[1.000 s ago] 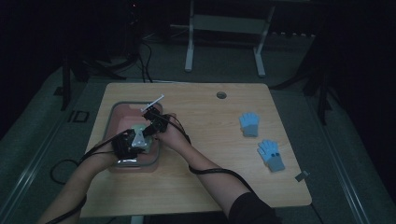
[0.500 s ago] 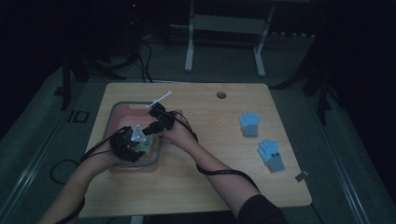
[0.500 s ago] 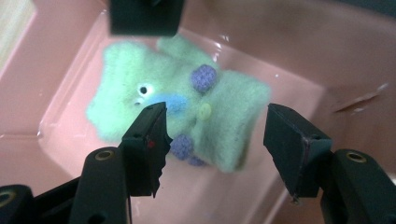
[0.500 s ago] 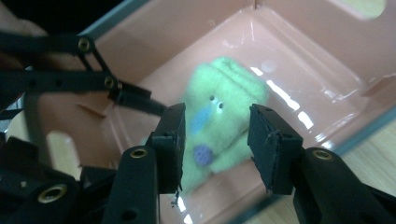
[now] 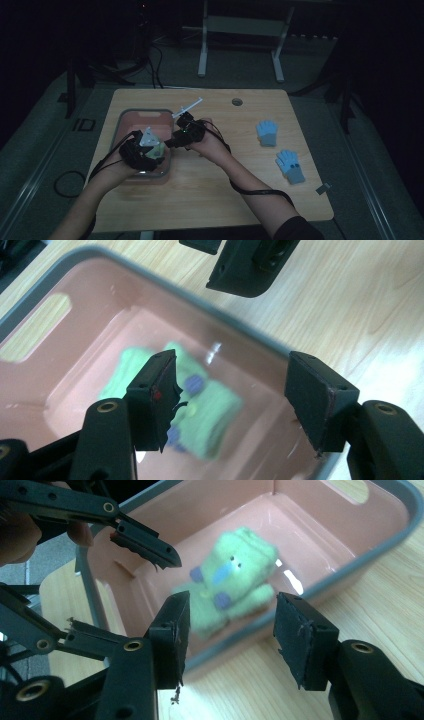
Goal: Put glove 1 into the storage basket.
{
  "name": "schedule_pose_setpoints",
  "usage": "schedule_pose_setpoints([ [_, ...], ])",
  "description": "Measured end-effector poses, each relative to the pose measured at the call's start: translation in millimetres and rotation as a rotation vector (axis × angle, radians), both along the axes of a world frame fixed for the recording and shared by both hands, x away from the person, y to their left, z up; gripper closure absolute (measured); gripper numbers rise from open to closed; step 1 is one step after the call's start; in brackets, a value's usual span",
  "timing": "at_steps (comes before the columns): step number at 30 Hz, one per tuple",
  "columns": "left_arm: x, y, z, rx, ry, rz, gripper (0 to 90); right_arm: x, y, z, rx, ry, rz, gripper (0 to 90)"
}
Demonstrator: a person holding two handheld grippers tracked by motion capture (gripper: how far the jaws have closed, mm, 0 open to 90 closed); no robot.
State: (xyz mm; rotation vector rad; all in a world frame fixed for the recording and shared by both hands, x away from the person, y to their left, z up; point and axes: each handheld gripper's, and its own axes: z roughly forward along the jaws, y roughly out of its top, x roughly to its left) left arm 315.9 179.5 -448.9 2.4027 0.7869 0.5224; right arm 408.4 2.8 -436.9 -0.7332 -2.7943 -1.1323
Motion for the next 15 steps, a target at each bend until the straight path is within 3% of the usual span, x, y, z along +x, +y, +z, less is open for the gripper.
schedule_pose_setpoints([
  [4, -3.4, -16.5, -1.6, -0.014, 0.022, -0.045, 37.4, -3.7, -19.2, 1.3, 0.006, -0.014, -0.006, 48.6],
  [9, -5.5, -36.7, -6.5, -0.021, 0.054, -0.078, 18.1, -9.6, -45.1, 0.8, 0.018, -0.028, -0.023, 49.4],
  [11, -6.4, -42.8, -7.6, -0.044, 0.071, -0.108, 14.5, -11.6, -55.5, 0.8, 0.022, -0.035, -0.033, 49.6],
  [15, -7.4, -56.7, -10.3, -0.081, 0.078, -0.111, 9.1, -12.1, -74.0, 0.9, 0.038, -0.048, -0.049, 50.3],
])
